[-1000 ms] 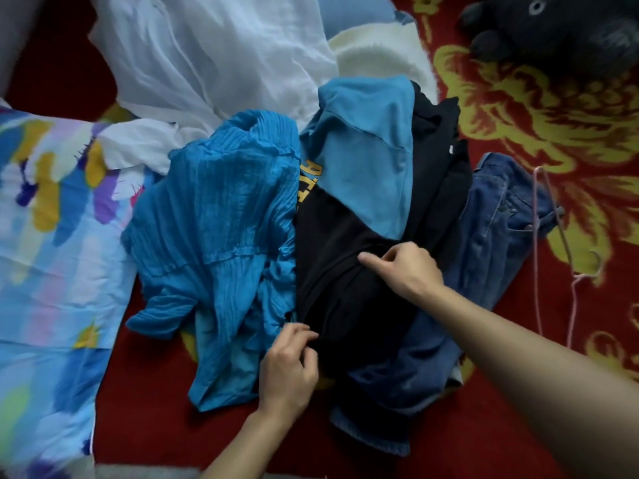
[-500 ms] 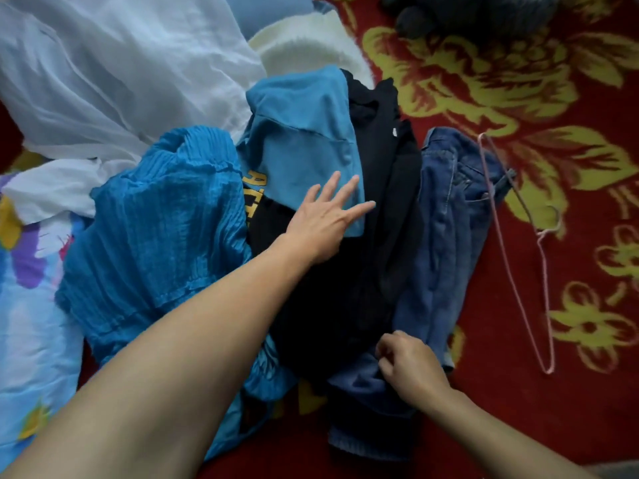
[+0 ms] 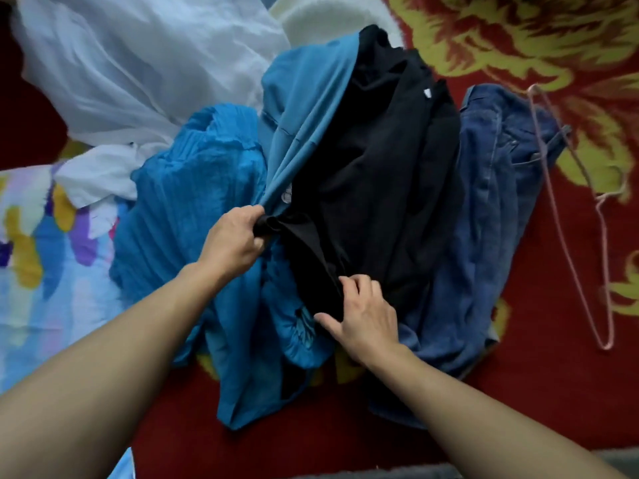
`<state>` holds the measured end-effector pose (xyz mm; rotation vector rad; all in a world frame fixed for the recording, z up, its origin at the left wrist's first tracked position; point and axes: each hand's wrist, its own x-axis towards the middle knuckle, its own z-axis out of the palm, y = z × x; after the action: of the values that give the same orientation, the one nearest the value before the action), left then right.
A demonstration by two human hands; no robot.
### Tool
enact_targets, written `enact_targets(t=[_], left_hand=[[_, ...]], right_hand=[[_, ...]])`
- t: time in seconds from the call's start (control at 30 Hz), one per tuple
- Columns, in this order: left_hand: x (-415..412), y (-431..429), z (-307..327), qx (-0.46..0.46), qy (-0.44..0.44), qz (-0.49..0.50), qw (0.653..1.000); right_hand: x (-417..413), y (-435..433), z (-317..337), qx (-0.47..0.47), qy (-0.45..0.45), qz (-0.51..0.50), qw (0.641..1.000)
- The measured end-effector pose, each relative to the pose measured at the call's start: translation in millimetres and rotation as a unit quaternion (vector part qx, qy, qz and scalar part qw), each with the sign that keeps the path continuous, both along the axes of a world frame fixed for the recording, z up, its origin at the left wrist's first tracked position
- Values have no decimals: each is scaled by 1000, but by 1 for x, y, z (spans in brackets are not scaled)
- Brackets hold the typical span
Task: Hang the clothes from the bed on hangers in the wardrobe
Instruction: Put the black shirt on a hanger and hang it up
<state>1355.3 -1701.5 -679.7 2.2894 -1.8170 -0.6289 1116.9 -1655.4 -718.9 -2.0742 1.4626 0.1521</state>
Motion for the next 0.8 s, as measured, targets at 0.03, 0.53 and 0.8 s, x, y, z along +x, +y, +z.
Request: enact_targets(t=[0.03, 0.53, 0.8], left_hand=[[2, 14, -1, -9, 12, 18, 1000], [-125, 209, 98, 31, -63, 173, 982], [-237, 294, 183, -153, -52, 129, 978]], right_hand=[[3, 1, -6, -27, 5, 4, 1000], [-167, 28, 106, 31, -132, -167, 977], [-261, 60, 253, -73, -237, -169, 954]])
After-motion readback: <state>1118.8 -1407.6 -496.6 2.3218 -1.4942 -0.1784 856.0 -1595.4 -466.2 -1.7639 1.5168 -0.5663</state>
